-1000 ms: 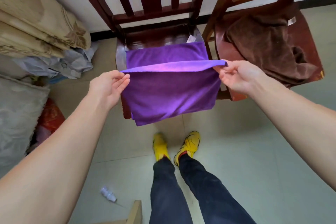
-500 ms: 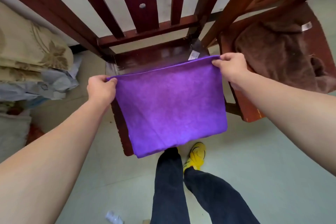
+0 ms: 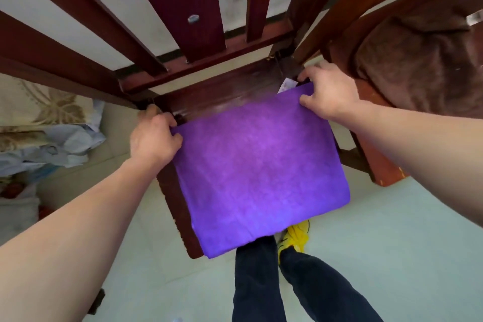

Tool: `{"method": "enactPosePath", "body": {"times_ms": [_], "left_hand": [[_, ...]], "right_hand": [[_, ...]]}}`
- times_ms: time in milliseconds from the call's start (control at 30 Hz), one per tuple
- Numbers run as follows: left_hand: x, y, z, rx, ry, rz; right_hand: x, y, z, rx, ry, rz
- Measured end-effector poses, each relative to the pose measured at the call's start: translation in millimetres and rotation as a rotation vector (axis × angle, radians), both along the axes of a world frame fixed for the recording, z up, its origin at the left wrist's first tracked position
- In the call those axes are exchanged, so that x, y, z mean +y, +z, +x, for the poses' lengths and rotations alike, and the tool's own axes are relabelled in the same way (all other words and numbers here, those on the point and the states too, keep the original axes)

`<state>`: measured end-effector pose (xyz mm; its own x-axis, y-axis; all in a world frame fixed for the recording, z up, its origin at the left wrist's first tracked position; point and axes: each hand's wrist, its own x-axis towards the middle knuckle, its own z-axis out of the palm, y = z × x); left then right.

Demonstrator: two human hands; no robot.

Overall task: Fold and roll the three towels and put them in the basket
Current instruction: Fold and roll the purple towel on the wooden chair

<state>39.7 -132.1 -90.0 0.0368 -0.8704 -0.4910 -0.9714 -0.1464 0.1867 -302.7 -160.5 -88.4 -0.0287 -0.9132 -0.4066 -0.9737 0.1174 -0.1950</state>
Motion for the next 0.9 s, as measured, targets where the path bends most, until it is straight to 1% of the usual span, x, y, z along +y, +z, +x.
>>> {"method": "enactPosePath", "body": {"times_ms": [67,133,233,333,433,500,567,633,667,700,767,833,900], "left_hand": [[-2,0,1,0.001,-0.058,0.023],[-7,0,2,-0.001,-0.066,0.037],[-8,-2,-1,-0.041,-0.058,0.114],[2,-1,-7,-0.076,-0.069,0.164],[13,5,-8,-0.051,-0.084,0.129],[21,10,-5,0.027,0.011,0.088],[27,17,0,0.162,0.254,0.063],[25,24,7,0.368,0.536,0.075],[23,28,11,0.471,0.647,0.080],[20,31,15,0.542,0.733,0.078],[13,35,22,0.590,0.818,0.046],[8,30,27,0.552,0.826,0.001],[5,19,28,0.505,0.853,-0.032]], "right_hand": [[-1,0,-1,0.018,0.069,0.038],[-3,1,-3,0.066,0.113,0.072],[-3,3,-2,0.119,0.210,0.126],[4,5,5,0.111,0.216,0.199],[13,10,6,0.027,0.079,0.181],[19,16,4,-0.080,-0.094,0.175],[21,26,2,-0.286,-0.324,0.207],[19,39,2,-0.521,-0.561,0.234],[17,45,2,-0.589,-0.644,0.231],[15,48,2,-0.625,-0.700,0.212],[8,52,3,-0.661,-0.763,0.166],[2,46,4,-0.652,-0.798,0.120],[-4,35,8,-0.564,-0.809,0.074]]}}
